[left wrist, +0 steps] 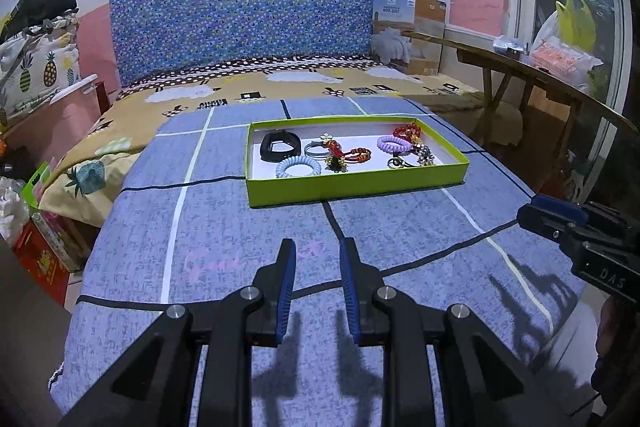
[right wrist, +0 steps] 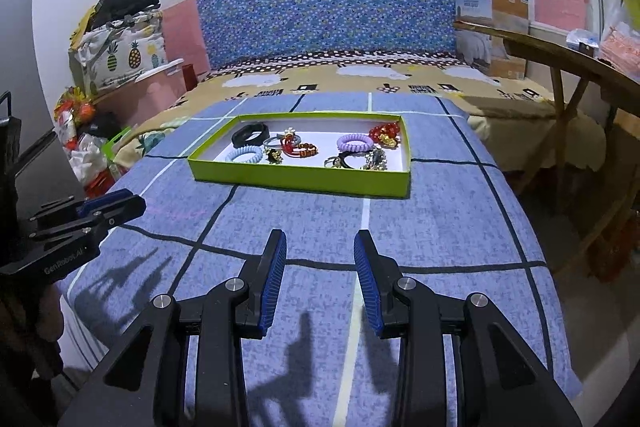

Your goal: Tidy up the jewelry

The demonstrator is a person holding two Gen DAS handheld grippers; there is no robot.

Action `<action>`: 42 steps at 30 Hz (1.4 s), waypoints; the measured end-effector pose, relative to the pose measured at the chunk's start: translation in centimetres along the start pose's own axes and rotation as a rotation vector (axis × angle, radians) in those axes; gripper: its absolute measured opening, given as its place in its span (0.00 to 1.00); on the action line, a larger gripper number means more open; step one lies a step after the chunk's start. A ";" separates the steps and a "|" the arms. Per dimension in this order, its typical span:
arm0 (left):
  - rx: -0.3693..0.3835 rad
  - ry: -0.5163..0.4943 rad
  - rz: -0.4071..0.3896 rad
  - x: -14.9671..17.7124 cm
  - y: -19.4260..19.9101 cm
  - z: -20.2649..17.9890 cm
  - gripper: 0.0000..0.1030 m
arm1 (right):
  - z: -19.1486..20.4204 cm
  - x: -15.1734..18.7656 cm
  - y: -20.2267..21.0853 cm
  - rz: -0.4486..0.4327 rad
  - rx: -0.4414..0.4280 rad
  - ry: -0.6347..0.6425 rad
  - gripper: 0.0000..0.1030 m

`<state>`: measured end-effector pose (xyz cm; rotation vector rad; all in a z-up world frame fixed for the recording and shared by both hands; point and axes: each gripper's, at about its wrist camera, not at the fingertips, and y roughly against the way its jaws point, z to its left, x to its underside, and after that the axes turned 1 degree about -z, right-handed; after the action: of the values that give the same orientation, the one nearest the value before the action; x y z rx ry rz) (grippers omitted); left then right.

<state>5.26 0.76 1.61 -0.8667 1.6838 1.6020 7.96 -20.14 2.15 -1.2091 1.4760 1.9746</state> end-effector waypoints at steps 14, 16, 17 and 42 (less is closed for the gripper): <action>-0.010 0.017 -0.027 0.1 0.2 0.2 0.23 | 0.4 0.0 -0.1 -0.006 0.007 0.012 0.35; -0.012 0.014 -0.034 0.1 0.3 0.1 0.23 | 0.4 0.0 -0.1 -0.007 0.008 0.013 0.35; -0.014 0.012 -0.038 0.1 0.3 0.1 0.23 | 0.4 0.0 -0.1 -0.007 0.007 0.012 0.35; -0.018 -0.013 -0.066 0.0 0.7 -0.6 0.23 | 0.3 -0.2 0.0 -0.013 0.010 0.019 0.35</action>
<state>4.70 0.20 2.07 -0.9099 1.6172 1.5778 7.92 -19.81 2.31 -1.2341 1.4813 1.9503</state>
